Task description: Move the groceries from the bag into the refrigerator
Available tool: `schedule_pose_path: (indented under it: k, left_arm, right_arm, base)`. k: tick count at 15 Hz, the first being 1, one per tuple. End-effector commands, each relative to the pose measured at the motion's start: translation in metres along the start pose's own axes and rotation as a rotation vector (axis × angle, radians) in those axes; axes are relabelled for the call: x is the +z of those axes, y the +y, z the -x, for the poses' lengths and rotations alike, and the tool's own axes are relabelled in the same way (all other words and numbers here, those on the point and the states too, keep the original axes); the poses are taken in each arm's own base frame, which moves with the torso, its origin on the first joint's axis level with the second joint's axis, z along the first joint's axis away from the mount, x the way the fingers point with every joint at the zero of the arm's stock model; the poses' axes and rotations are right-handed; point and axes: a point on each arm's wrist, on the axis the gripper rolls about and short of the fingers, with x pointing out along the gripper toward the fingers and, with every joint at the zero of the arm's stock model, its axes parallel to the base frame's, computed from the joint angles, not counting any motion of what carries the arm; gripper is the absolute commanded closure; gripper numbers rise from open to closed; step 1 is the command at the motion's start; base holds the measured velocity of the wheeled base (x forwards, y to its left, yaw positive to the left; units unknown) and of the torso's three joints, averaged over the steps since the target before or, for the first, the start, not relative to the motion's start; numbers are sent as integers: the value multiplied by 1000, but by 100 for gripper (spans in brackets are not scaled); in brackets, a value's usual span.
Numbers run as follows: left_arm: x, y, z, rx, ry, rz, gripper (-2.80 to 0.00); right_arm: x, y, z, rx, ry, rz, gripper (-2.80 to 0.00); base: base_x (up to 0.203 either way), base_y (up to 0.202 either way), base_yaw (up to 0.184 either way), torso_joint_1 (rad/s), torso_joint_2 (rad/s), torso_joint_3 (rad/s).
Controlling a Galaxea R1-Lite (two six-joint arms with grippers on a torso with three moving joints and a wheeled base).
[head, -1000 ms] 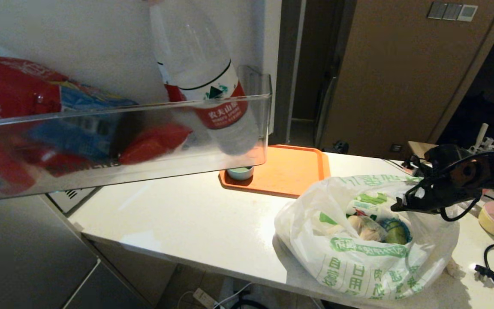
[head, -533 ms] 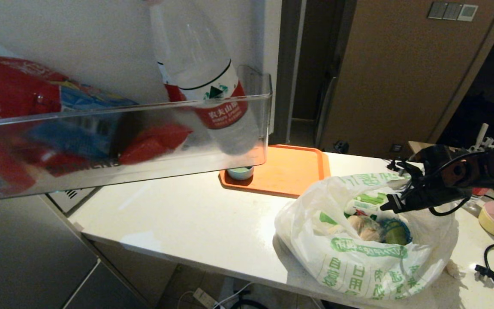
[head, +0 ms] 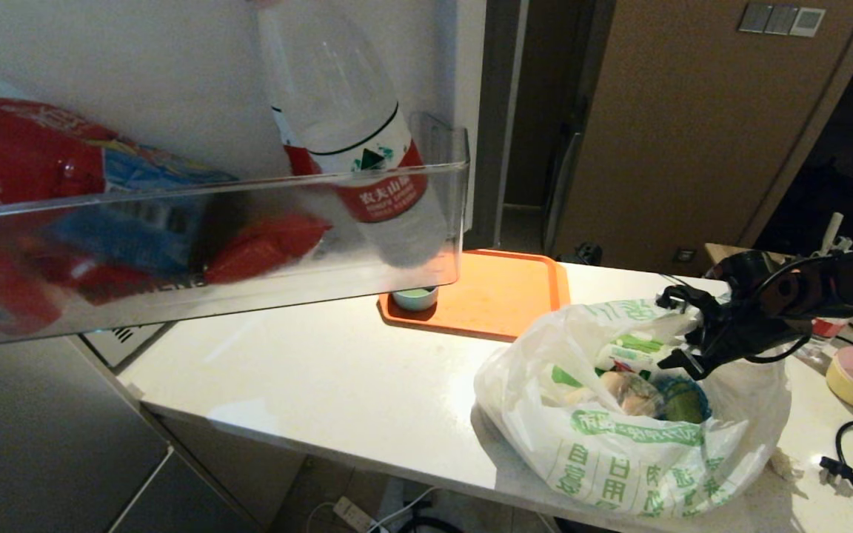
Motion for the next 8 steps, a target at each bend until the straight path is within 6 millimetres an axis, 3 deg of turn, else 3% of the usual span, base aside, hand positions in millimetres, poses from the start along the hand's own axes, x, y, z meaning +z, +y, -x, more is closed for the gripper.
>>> schedule_pose_path:
  k: [1, 3, 4, 8]
  left_arm:
    - [0, 0, 0, 1, 1, 0, 0]
    - [0, 0, 0, 1, 1, 0, 0]
    - [0, 0, 0, 1, 1, 0, 0]
    - [0, 0, 0, 0, 2, 0, 0]
  right_arm:
    - [3, -4, -2, -10, -8, 58, 0]
    - [8, -11, -3, -65, 6, 84, 0]
    - [8, -12, -6, -68, 7, 88, -280]
    - [14, -10, -18, -58, -4, 114, -280]
  base:
    - [0, 0, 0, 0, 0, 0]
    - [0, 0, 0, 0, 0, 0]
    - [0, 0, 0, 0, 0, 0]
    - [0, 0, 0, 0, 0, 0]
